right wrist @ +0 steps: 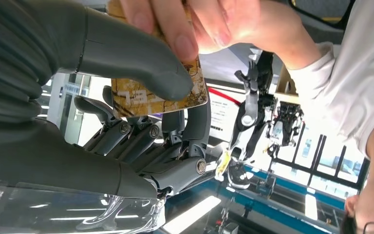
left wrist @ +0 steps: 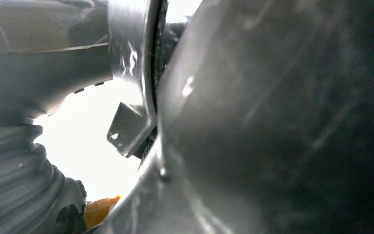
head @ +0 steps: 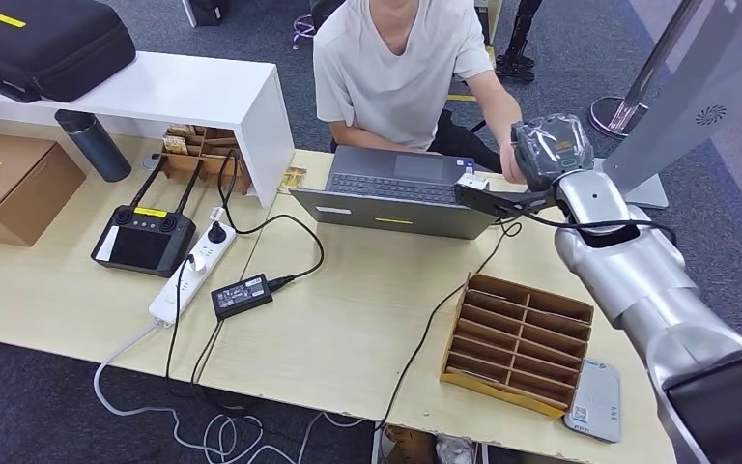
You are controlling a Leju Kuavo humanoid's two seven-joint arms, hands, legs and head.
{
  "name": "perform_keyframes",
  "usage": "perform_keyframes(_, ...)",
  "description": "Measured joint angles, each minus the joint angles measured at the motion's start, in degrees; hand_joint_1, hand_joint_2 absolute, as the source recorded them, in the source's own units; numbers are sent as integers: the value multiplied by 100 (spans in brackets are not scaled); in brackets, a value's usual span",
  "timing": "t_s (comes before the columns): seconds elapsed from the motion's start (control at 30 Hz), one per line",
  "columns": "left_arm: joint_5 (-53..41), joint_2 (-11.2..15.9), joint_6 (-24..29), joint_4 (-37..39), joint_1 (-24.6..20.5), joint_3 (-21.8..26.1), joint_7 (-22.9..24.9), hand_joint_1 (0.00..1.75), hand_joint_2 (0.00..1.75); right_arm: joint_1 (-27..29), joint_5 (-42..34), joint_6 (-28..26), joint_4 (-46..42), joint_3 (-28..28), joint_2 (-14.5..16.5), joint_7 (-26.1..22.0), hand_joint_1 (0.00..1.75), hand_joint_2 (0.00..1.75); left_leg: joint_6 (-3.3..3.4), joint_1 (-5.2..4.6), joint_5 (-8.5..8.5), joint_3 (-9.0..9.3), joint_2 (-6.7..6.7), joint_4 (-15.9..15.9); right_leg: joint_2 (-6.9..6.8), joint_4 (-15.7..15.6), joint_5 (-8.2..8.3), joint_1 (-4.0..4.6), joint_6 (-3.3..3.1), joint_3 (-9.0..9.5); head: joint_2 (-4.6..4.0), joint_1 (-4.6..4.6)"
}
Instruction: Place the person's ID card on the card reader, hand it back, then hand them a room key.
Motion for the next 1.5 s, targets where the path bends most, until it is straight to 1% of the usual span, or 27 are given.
perform_keyframes(0.07, 28, 10, -4, 0, 9, -4, -26, 0, 175, -1, -6, -3, 83, 38, 51, 11, 0, 175, 0, 0, 0, 0, 0, 0, -1, 0, 0, 0, 0, 0, 0, 1)
perform_keyframes(0.37, 45, 23, -2, 0, 24, -4, -75, 0, 175, -40, -75, -65, 222, 139, 137, 33, 0, 175, 0, 0, 0, 1, 3, 1, 2, 0, 0, 0, 0, -1, 0, 1)
perform_keyframes(0.6, 54, 32, -4, 0, 45, -4, -133, 0, 175, -85, -56, -181, 303, 190, 123, 55, 0, 175, 0, 0, 0, 6, 5, 1, 3, 0, 1, 0, -1, -1, 0, 1)
perform_keyframes(0.77, 59, 33, 4, 0, 58, -4, -164, 0, 175, -150, 113, -168, 383, 233, -45, 222, 0, 175, 0, -1, 0, 3, 1, 3, -1, -1, 2, 0, -2, -1, 0, 0)
perform_keyframes(0.87, 59, 34, 4, 0, 62, -4, -192, 0, 175, -199, 130, -168, 436, 253, -152, 234, 0, 175, 0, -2, 0, 1, 4, 3, 1, -1, 4, -1, -1, -2, 0, 1)
perform_keyframes(1.1, 59, 34, 4, 0, 61, -4, -195, 0, 175, -227, 150, -163, 517, 257, -238, 244, 0, 175, 0, -3, 0, 6, 14, 3, 13, -3, 7, -1, -1, -6, 0, 1)
perform_keyframes(1.2, 59, 33, 10, 0, 61, -4, -195, 0, 175, -244, 296, -102, 540, 283, -320, 382, 0, 175, -1, -3, 1, 9, 9, 5, 8, -3, 7, 0, -2, -8, 0, -2)
perform_keyframes(1.27, 59, 29, 39, 0, 67, -4, -198, 0, 175, -274, 437, -31, 567, 318, -551, 505, 0, 175, 2, -4, 5, 5, -10, 11, -16, -6, 7, 0, -1, -7, 0, -1)
perform_keyframes(1.3, 59, 24, 73, 0, 75, -4, -208, 0, 175, -290, 485, -6, 586, 333, -745, 549, 0, 175, 5, -5, 6, 0, -23, 14, -31, -8, 6, 0, 0, -4, 0, -1)
perform_keyframes(1.37, 58, 10, 177, 0, 98, -4, -248, 0, 175, -306, 529, 7, 616, 348, -1242, 603, 0, 175, 10, -10, 7, -11, -49, 21, -56, -12, 5, -3, 3, 3, 0, 1)
perform_keyframes(1.5, 57, -25, 419, 0, 142, -4, -396, 0, 175, -218, 517, 19, 627, 305, -2385, 631, 0, 175, 33, -28, -8, -21, -62, 36, -66, -20, 3, -16, 17, 3, 0, 0)
